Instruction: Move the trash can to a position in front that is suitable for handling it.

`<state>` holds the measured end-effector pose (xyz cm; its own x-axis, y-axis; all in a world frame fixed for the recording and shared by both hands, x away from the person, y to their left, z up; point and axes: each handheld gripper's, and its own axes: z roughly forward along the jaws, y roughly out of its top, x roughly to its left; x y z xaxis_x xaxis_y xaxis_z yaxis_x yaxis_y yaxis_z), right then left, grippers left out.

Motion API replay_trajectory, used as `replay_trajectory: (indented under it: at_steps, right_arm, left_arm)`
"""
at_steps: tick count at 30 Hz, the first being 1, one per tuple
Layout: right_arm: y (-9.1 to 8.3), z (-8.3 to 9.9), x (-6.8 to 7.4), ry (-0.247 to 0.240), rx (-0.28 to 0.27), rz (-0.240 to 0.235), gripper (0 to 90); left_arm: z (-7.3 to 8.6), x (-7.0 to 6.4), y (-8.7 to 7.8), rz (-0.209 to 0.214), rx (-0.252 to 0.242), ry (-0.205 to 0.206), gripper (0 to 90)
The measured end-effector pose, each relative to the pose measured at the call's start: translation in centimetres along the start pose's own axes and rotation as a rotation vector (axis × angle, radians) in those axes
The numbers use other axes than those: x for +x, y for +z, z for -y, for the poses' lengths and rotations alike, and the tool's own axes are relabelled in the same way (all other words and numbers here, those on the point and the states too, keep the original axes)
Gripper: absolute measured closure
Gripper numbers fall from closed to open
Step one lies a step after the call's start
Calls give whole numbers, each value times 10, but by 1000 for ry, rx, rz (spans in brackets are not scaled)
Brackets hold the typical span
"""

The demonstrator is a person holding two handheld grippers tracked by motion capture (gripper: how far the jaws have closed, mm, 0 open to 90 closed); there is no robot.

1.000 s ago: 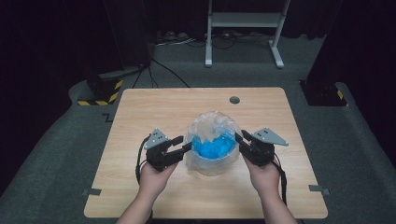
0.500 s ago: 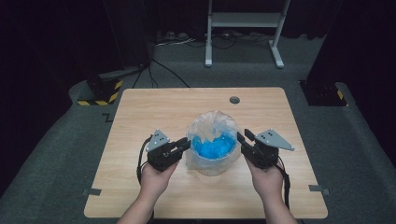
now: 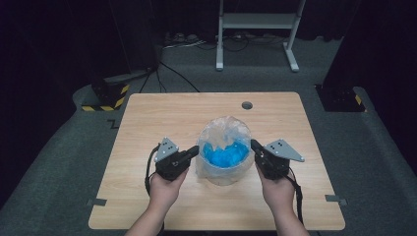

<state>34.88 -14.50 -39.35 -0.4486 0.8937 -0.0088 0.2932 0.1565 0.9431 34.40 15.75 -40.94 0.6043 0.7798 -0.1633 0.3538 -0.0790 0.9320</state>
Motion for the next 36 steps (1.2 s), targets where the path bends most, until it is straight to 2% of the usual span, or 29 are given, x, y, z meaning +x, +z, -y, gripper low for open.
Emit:
replay_trajectory:
  at_steps: [1, 2, 3, 4, 6, 7, 8, 9, 10, 11, 12, 13, 14, 15, 16, 17, 18, 19, 21, 26, 31, 34, 36]
  right_arm:
    - [0, 0, 1, 0, -1, -3, 899]
    - [0, 0, 1, 0, -1, -3, 899]
    - [-1, 0, 1, -2, -6, -3, 899]
    - [-1, -1, 2, -4, -8, -4, 899]
    - [-1, -1, 2, -5, -8, -7, 898]
    - [-1, -1, 3, -6, -4, -9, 898]
    - [-1, -1, 3, -6, -4, -9, 898]
    - [0, 0, 4, -10, -3, -11, 896]
    - [1, 0, 5, -9, -1, -13, 895]
    - [1, 1, 5, -9, 0, -15, 894]
    - [1, 1, 5, -9, 2, -16, 894]
    - [2, 2, 5, -9, 4, -18, 894]
    - [2, 2, 6, -12, 4, -18, 894]
    - [2, 2, 6, -12, 5, -20, 894]
    - [1, 2, 6, -11, 5, -20, 894]
    - [1, 2, 6, -11, 5, -20, 894]
    - [1, 2, 6, -13, 0, -20, 894]
    - [1, 2, 7, -15, -4, -17, 894]
    - [1, 2, 7, -17, -6, -14, 895]
    - [0, 2, 9, -22, -13, -17, 896]
    - [-5, -1, 11, -23, -54, -12, 899]
    - [-9, -5, 15, -28, -81, -16, 900]
    - [-10, -7, 20, -29, -93, -31, 900]
  left_arm:
    - [-2, -1, -3, -2, -26, 3, 899]
    - [-2, -1, -3, -2, -26, 3, 900]
    - [-5, -1, -7, -9, -52, 1, 900]
    - [-6, 0, -8, -13, -58, -5, 899]
    - [-5, 4, -8, -40, -79, -60, 897]
    - [-5, 7, -6, -51, -81, -86, 831]
    - [-5, 7, -6, -51, -81, -86, 716]
    - [-5, 13, 4, -37, -46, -158, 624]
    - [-5, 15, 10, -17, -9, -192, 559]
    - [-5, 16, 14, -4, 1, -216, 509]
    - [-3, 17, 19, -4, 20, -232, 518]
    - [-3, 17, 19, -4, 20, -232, 556]
    - [0, 17, 23, 18, 27, -265, 620]
    - [0, 17, 23, 14, 17, -266, 680]
    - [-2, 15, 20, -11, 6, -238, 715]
    - [-2, 15, 20, -11, 6, -238, 780]
    - [-4, 13, 17, -31, -5, -214, 780]
    - [-6, 13, 13, -37, -19, -188, 896]
    - [-6, 13, 12, -42, -18, -169, 899]
    - [-8, 11, 11, -36, -29, -164, 900]
    - [-19, 3, -2, -5, -92, -138, 900]
    - [-22, -2, -4, 15, -94, -121, 899]
    - [-22, -9, -2, 44, -77, -114, 899]
